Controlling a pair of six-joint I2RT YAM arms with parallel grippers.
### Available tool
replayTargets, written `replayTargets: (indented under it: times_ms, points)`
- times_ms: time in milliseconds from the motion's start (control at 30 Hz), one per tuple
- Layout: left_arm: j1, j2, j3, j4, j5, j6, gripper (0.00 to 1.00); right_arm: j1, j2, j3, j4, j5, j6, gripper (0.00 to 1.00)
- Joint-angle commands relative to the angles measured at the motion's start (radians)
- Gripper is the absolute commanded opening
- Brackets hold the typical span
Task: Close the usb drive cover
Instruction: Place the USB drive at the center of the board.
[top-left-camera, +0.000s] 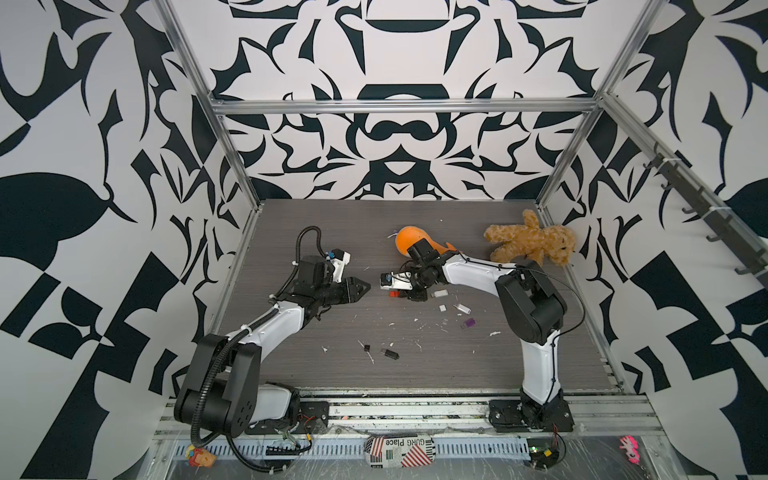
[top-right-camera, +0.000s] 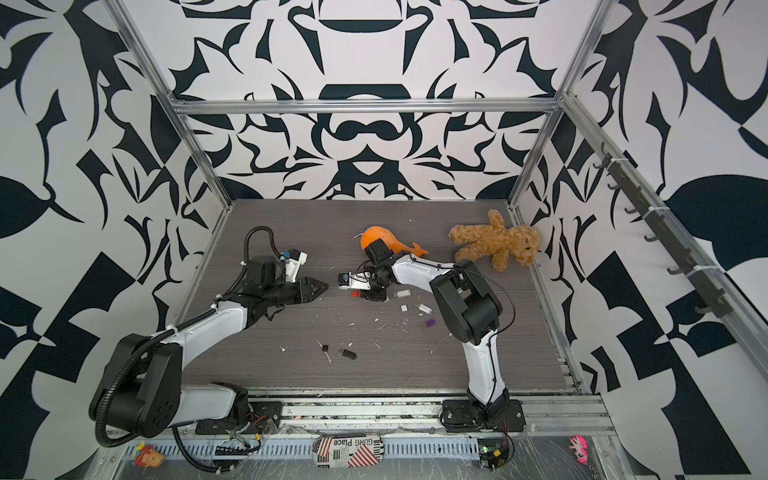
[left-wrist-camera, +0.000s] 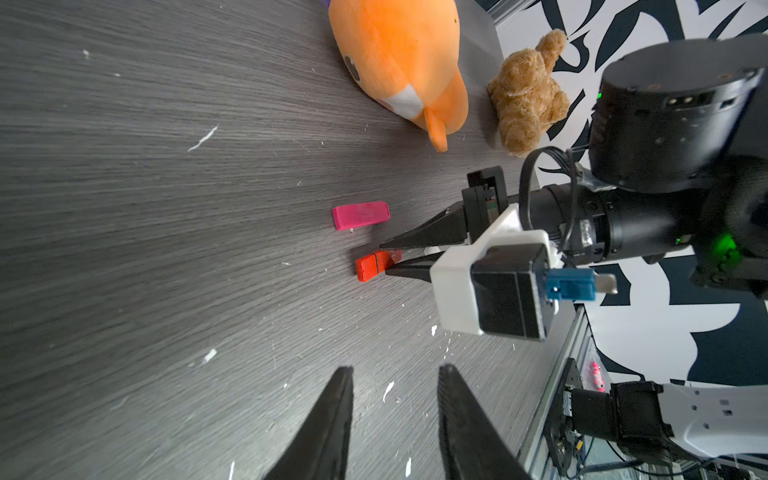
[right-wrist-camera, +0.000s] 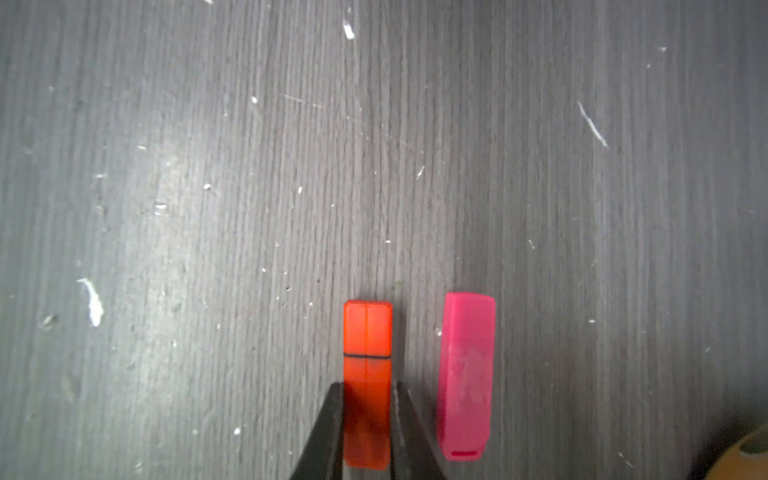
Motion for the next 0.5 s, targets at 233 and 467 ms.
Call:
replayTargets:
  times_ms: [233,467]
  points:
    - [0.004,-0.011,-0.020,-0.017,-0.005,0.004,0.37,0.007,0.018,0.065,-0.023,0.007,0.000,0.21]
    - [0.004,-0.019,-0.026,-0.017,-0.013,0.005,0.37,0.010,0.002,0.062,-0.024,0.015,0.008,0.27]
